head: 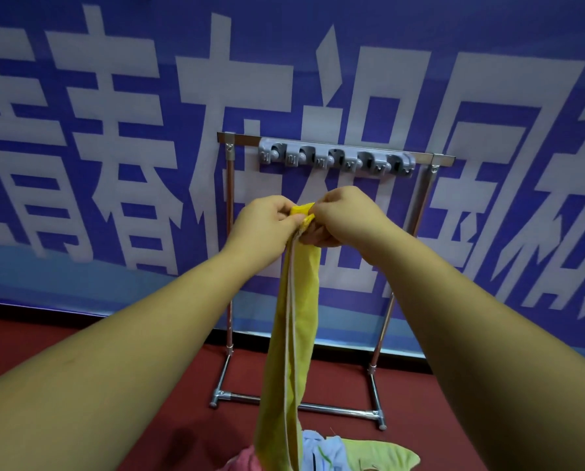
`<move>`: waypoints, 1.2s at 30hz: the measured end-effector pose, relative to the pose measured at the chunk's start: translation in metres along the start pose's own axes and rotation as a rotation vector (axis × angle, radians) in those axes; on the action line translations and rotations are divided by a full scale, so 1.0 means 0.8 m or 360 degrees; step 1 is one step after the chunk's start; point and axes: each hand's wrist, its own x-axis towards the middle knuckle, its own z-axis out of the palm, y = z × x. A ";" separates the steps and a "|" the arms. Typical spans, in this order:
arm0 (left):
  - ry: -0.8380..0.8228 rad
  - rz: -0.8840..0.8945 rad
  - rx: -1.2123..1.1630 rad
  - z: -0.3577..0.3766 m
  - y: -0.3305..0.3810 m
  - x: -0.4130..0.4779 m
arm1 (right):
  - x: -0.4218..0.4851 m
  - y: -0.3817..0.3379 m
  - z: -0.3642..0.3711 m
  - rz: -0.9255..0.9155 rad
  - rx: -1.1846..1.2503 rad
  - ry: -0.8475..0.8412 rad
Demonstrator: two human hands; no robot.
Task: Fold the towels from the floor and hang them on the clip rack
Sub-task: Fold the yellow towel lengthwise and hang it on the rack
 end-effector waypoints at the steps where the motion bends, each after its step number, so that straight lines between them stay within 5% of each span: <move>1: -0.0011 -0.0021 -0.0060 -0.001 0.000 -0.001 | 0.000 0.000 -0.003 -0.0020 -0.0091 -0.0038; 10: -0.0313 -0.0160 -0.0794 -0.004 0.013 -0.011 | -0.003 -0.013 -0.015 -0.0302 -0.0707 0.0151; 16: -0.0288 -0.0032 -0.0475 -0.010 0.018 -0.010 | -0.006 -0.021 -0.017 -0.0379 -0.0853 0.0351; 19: -0.0290 -0.0025 -0.0535 -0.019 0.022 -0.004 | -0.009 -0.008 -0.027 -0.0407 -0.0320 0.0431; 22: -0.0365 -0.0028 -0.0655 -0.034 0.023 0.006 | -0.010 0.030 -0.025 -0.0158 0.0444 -0.0028; 26: -0.0426 -0.0095 -0.0838 -0.047 0.028 0.015 | -0.016 0.079 0.003 -0.0087 0.0831 -0.0371; 36: -0.0309 -0.0442 -0.0984 -0.041 0.008 0.008 | -0.012 0.044 0.005 -0.0234 0.0804 -0.0042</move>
